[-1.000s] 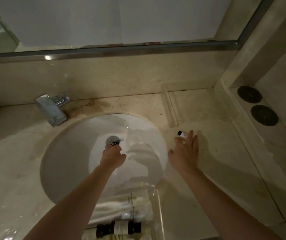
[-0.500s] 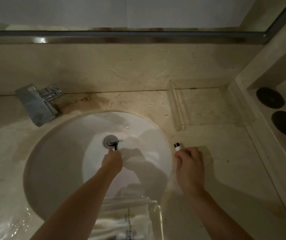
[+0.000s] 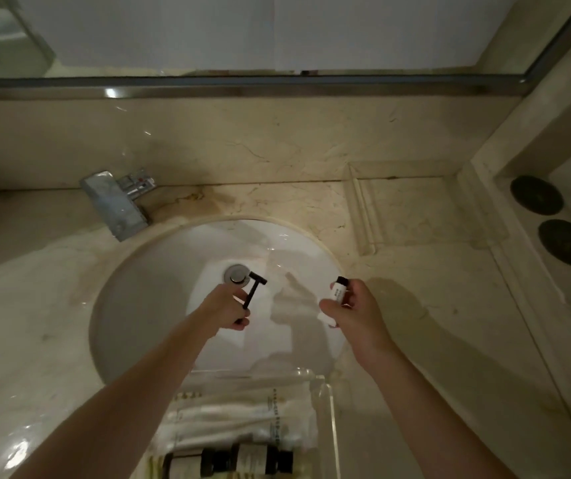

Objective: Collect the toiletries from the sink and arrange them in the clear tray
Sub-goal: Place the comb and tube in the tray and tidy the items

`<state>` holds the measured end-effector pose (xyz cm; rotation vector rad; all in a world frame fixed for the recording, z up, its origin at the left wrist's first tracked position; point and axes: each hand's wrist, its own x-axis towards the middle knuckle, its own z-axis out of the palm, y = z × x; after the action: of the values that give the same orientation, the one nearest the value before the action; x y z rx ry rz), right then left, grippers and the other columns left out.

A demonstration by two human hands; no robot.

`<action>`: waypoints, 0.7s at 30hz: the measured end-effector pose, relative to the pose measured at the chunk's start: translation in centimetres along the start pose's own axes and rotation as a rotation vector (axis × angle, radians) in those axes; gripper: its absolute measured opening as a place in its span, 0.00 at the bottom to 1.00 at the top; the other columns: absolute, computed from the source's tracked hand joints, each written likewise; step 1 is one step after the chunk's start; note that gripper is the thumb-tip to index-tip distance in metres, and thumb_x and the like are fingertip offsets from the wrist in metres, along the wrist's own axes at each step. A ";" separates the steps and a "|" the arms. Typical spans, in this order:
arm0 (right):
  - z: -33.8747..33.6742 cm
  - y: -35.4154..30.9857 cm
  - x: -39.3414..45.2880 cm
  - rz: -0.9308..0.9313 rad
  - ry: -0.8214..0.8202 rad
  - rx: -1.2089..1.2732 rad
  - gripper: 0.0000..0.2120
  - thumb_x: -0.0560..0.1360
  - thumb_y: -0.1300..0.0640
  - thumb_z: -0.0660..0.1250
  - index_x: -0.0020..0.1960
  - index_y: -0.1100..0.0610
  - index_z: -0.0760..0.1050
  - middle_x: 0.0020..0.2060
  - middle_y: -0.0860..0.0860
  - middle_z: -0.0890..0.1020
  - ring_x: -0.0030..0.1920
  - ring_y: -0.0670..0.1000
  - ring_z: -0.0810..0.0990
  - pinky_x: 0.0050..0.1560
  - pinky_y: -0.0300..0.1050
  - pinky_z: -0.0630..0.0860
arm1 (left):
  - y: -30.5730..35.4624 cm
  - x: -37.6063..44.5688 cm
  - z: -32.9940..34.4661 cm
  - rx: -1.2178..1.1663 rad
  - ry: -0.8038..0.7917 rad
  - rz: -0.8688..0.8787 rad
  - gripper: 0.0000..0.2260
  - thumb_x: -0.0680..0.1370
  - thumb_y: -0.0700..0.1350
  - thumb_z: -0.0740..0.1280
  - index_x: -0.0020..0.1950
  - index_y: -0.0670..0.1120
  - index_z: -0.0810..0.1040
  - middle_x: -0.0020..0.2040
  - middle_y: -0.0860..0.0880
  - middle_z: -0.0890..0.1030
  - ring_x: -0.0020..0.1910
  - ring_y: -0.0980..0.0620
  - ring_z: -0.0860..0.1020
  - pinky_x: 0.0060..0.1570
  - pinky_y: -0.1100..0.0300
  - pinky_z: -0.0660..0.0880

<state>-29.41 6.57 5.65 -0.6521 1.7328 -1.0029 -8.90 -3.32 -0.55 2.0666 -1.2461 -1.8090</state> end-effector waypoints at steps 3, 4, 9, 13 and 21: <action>1.3 -1.4 -2.2 0.060 -0.105 0.252 0.09 0.74 0.66 0.68 0.53 0.59 0.73 0.46 0.55 0.78 0.43 0.52 0.79 0.37 0.44 0.78 | -0.2 -3.7 -1.7 -0.055 -0.071 0.095 0.10 0.74 0.27 0.63 0.49 0.39 0.77 0.39 0.42 0.78 0.34 0.47 0.79 0.38 0.59 0.81; 1.8 -1.9 -2.9 0.075 -0.131 0.304 0.07 0.76 0.65 0.66 0.53 0.61 0.73 0.46 0.56 0.78 0.44 0.52 0.79 0.36 0.43 0.78 | -0.4 -4.7 -2.3 -0.061 -0.071 0.117 0.11 0.74 0.27 0.61 0.47 0.40 0.78 0.39 0.43 0.78 0.35 0.48 0.79 0.38 0.60 0.81; 3.4 -2.4 -6.1 0.118 -0.246 0.412 0.05 0.78 0.61 0.64 0.51 0.63 0.76 0.46 0.57 0.79 0.47 0.54 0.82 0.44 0.47 0.81 | -1.8 -10.1 -4.4 -0.115 -0.100 0.152 0.11 0.75 0.30 0.59 0.44 0.41 0.79 0.36 0.45 0.78 0.33 0.49 0.77 0.32 0.63 0.77; 4.5 -2.1 -8.5 0.096 -0.272 0.374 0.02 0.77 0.66 0.64 0.48 0.61 0.73 0.33 0.56 0.79 0.42 0.57 0.83 0.45 0.47 0.80 | -3.8 -13.8 -5.6 -0.152 -0.097 0.187 0.12 0.76 0.31 0.56 0.44 0.41 0.78 0.33 0.46 0.77 0.27 0.52 0.72 0.25 0.64 0.69; 6.0 1.7 -14.4 -0.043 -0.587 -0.259 0.12 0.71 0.66 0.71 0.48 0.60 0.70 0.39 0.58 0.85 0.34 0.51 0.82 0.35 0.40 0.77 | -8.4 -17.6 -7.6 0.048 0.031 0.240 0.14 0.78 0.35 0.54 0.43 0.44 0.78 0.28 0.49 0.69 0.25 0.54 0.63 0.26 0.61 0.59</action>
<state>-18.52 16.90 10.13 -1.0358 1.3328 -0.5363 2.78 10.30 10.16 1.8664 -1.4702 -1.6507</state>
